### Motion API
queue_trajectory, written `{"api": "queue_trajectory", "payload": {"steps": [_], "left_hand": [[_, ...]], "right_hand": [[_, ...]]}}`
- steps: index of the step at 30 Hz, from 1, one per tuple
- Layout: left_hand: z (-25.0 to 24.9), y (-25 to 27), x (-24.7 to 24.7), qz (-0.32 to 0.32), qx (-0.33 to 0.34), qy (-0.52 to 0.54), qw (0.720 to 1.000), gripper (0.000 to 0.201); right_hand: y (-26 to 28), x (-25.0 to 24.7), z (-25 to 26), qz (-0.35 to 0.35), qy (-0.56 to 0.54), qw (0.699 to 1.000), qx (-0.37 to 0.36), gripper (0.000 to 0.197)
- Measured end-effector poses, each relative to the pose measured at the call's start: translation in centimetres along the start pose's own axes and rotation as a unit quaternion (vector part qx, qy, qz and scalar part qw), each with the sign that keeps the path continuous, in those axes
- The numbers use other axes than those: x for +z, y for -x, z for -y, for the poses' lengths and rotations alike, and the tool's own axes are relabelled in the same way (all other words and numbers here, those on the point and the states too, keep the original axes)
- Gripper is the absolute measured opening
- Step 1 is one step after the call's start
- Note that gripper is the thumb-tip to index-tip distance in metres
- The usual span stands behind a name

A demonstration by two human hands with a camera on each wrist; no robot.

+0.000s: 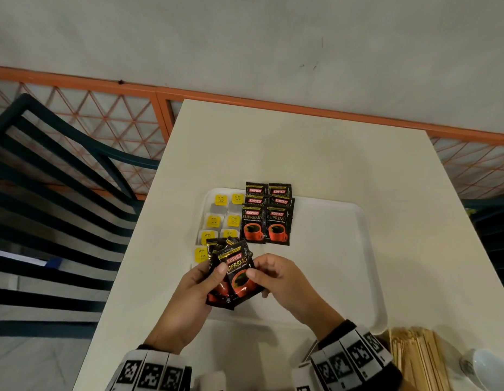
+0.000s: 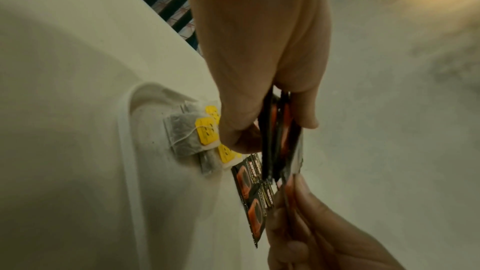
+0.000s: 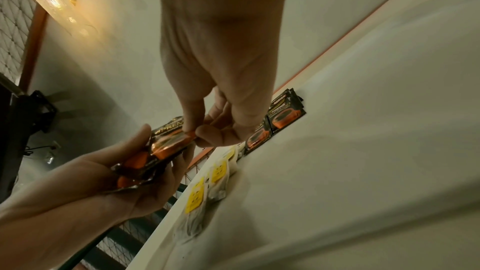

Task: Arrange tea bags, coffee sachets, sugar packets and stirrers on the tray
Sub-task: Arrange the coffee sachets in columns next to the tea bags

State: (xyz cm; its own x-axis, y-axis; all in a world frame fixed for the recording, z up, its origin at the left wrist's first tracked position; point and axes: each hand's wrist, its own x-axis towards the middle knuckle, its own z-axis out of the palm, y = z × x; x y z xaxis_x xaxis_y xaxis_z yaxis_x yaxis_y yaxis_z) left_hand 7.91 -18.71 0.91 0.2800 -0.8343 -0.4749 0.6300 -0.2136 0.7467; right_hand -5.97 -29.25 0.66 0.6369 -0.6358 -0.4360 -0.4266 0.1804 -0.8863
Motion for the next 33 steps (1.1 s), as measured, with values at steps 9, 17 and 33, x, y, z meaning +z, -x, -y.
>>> {"api": "queue_trajectory", "payload": {"steps": [9, 17, 33], "left_hand": [[0.2, 0.3, -1.3, -0.048, -0.002, -0.007, 0.999, 0.029], [0.1, 0.3, -1.5, -0.063, 0.006, 0.009, 0.998, 0.029], [-0.6, 0.4, -1.1, -0.031, 0.001, 0.056, 0.998, 0.045]], "right_hand": [[-1.8, -1.7, -0.8, -0.137, -0.152, 0.977, 0.058, 0.007], [-5.7, -1.4, -1.4, -0.234, -0.009, 0.971, 0.054, 0.011], [-6.5, -0.2, -1.9, -0.271, 0.073, 0.96, 0.011, 0.017]]}}
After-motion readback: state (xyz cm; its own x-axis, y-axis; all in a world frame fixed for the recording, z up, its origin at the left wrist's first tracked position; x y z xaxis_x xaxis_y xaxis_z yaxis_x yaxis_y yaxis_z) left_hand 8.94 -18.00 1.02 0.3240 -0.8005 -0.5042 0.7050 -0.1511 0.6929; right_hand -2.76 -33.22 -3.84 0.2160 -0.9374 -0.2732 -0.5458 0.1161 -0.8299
